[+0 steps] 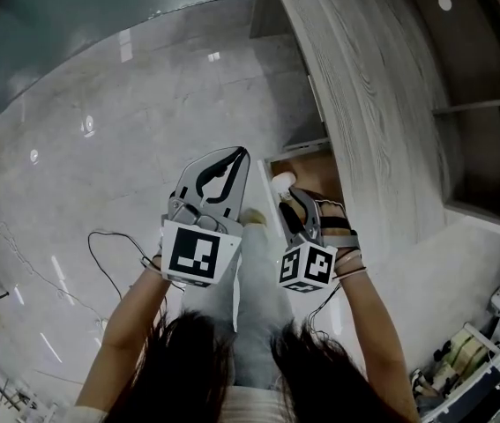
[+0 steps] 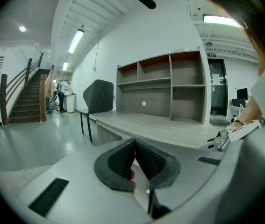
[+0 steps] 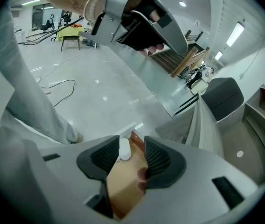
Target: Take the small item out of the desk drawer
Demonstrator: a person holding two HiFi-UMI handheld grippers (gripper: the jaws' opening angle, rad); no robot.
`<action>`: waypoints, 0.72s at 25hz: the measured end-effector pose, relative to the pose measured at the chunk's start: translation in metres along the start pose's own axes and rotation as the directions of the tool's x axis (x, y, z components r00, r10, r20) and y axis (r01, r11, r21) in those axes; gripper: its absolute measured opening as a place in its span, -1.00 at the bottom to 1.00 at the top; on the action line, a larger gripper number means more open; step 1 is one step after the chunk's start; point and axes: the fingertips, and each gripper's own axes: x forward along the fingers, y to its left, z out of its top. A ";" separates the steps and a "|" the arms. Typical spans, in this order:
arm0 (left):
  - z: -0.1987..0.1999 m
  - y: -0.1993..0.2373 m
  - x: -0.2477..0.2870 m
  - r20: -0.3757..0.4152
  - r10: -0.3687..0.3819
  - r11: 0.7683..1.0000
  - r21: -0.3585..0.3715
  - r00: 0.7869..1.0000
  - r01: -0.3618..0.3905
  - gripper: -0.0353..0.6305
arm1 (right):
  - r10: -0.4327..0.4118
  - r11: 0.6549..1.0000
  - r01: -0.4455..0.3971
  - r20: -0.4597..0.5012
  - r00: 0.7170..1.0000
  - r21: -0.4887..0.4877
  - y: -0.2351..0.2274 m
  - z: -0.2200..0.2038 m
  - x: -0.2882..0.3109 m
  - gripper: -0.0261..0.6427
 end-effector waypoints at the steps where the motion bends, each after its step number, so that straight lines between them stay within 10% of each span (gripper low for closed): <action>1: -0.002 0.000 0.002 0.001 -0.003 1.000 0.001 1.000 0.003 -0.84 | 0.002 1.000 -0.003 -0.006 1.000 -0.017 0.001 -0.002 0.004 -0.45; 18: -0.053 0.000 0.016 -0.038 -0.027 0.999 -0.040 0.999 0.026 -0.84 | 0.090 0.961 -0.126 -0.153 0.984 -0.248 0.023 -0.024 0.056 -0.34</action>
